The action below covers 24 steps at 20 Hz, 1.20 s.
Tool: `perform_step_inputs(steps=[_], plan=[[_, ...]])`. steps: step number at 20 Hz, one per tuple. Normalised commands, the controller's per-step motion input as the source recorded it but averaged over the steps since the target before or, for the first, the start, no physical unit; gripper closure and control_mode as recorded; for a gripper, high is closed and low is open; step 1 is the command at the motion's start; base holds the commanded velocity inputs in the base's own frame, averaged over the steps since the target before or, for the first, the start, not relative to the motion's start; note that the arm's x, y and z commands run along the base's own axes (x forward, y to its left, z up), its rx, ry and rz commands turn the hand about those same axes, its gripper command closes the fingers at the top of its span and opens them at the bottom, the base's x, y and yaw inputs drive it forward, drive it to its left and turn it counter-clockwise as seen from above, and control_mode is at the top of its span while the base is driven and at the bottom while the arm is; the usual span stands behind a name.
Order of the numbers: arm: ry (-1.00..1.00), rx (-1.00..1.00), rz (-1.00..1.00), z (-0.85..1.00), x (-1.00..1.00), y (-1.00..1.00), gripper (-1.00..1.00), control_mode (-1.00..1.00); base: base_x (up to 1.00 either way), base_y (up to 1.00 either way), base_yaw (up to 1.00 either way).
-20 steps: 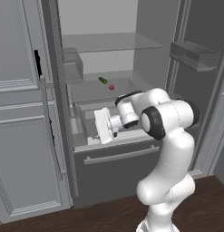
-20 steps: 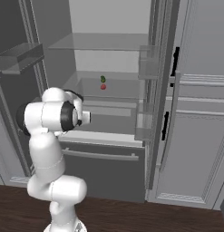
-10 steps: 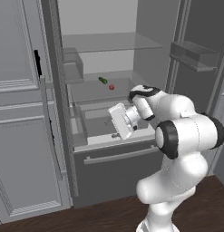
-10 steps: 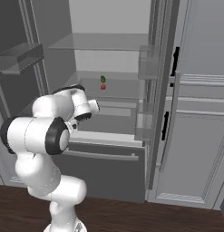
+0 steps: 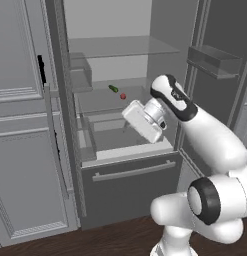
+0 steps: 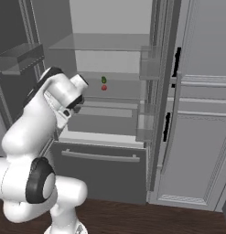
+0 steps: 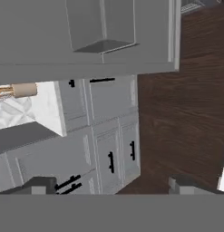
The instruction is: Take the strawberry from the fridge and place it on top of the pancake, located on the dining counter.
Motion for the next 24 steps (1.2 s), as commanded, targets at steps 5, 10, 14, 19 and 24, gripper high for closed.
perform_step_inputs(steps=[5, 10, 14, 19, 24], plan=[[-0.16, -0.44, 0.20, 0.20, -0.30, -0.69, -1.00, -1.00, 0.00, 0.00, 0.00], [-0.12, -0.46, 0.33, -0.34, -0.03, -0.68, -1.00, -1.00, 0.00, 0.00, 0.00], [-0.22, -0.19, 0.11, -0.54, -0.02, -0.54, -1.00, -1.00, 0.00, 0.00, 0.00], [-0.49, -0.01, 0.03, -0.57, -0.39, -0.55, -1.00, -1.00, 0.00, 0.00, 0.00], [-0.42, -0.07, 0.00, -0.03, -0.51, -0.31, -1.00, -1.00, 0.00, 0.00, 0.00]])
